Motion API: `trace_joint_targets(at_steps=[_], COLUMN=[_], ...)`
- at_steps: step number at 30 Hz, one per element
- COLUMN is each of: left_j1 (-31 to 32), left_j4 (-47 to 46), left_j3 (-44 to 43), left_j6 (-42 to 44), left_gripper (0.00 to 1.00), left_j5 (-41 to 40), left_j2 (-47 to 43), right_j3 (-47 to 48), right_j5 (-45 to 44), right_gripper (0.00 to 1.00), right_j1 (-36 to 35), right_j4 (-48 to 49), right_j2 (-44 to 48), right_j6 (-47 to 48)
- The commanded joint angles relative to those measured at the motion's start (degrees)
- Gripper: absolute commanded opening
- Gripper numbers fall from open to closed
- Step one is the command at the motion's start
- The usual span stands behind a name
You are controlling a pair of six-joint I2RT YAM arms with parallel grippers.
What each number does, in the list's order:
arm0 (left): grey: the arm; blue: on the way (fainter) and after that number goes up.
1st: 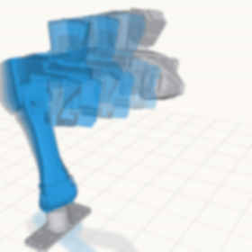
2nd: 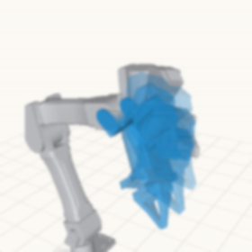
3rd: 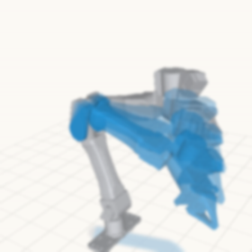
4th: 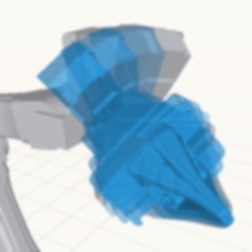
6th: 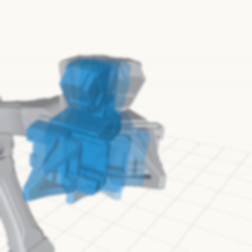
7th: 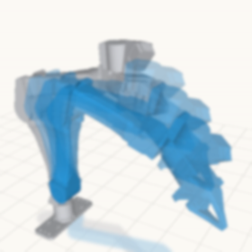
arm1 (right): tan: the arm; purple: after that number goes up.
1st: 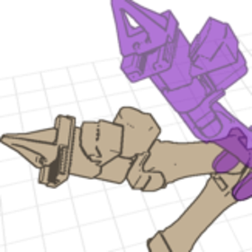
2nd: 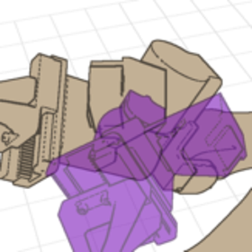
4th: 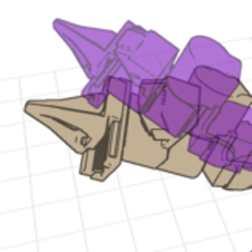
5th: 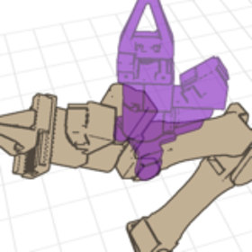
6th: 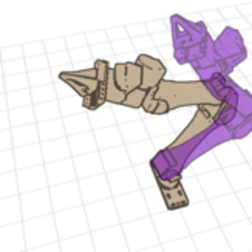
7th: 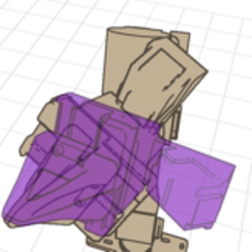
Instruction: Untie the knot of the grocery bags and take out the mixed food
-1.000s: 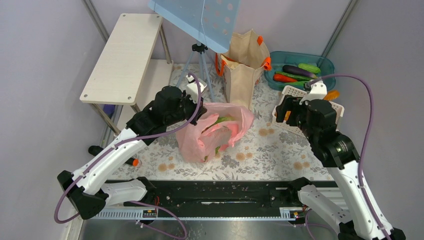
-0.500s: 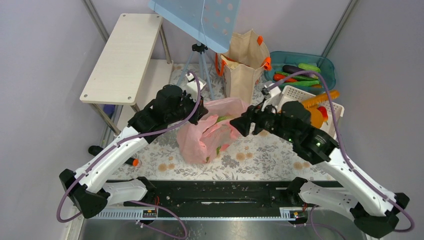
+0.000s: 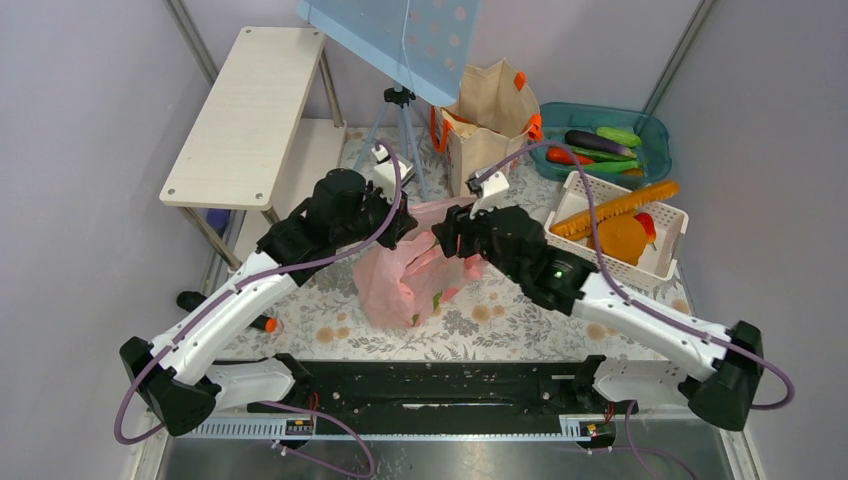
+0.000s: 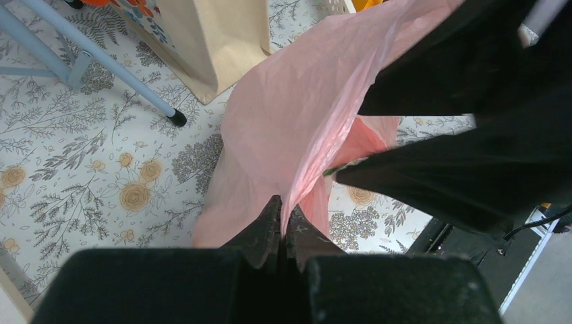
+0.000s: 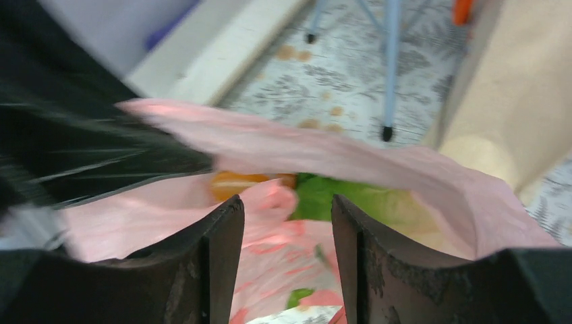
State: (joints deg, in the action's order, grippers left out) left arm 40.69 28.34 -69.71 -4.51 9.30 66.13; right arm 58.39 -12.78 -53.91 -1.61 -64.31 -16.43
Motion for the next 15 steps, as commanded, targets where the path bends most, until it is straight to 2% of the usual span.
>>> trace_joint_targets(at_steps=[1,4,7,12,15], left_j1=[-0.3,-0.35,-0.38,-0.37,-0.84], left_j4=[-3.51,-3.57,-3.6,-3.7,-3.8], left_j3=[-0.19,-0.18,-0.16,0.41,0.82], left_j6=[-0.02,0.08,0.08,1.03,1.01], left_gripper=[0.0,0.0,0.0,0.0,0.0], left_j5=[1.67,2.07,2.47,-3.15,-9.55], left_j2=[-0.46,-0.44,-0.47,-1.9,-2.95], right_j3=[-4.14,-6.05,-4.52,-4.39,-6.06], right_j5=[-17.85,-21.6,-21.0,-20.56,-22.12], right_gripper=[0.58,0.61,0.66,0.79,0.91], right_j1=[-0.17,0.39,1.28,1.5,1.75], right_j4=[10.64,16.27,15.81,6.41,-5.52], right_j2=[-4.48,-8.68,-14.18,-15.93,-11.96], right_j6=[5.31,7.64,7.85,4.63,1.63])
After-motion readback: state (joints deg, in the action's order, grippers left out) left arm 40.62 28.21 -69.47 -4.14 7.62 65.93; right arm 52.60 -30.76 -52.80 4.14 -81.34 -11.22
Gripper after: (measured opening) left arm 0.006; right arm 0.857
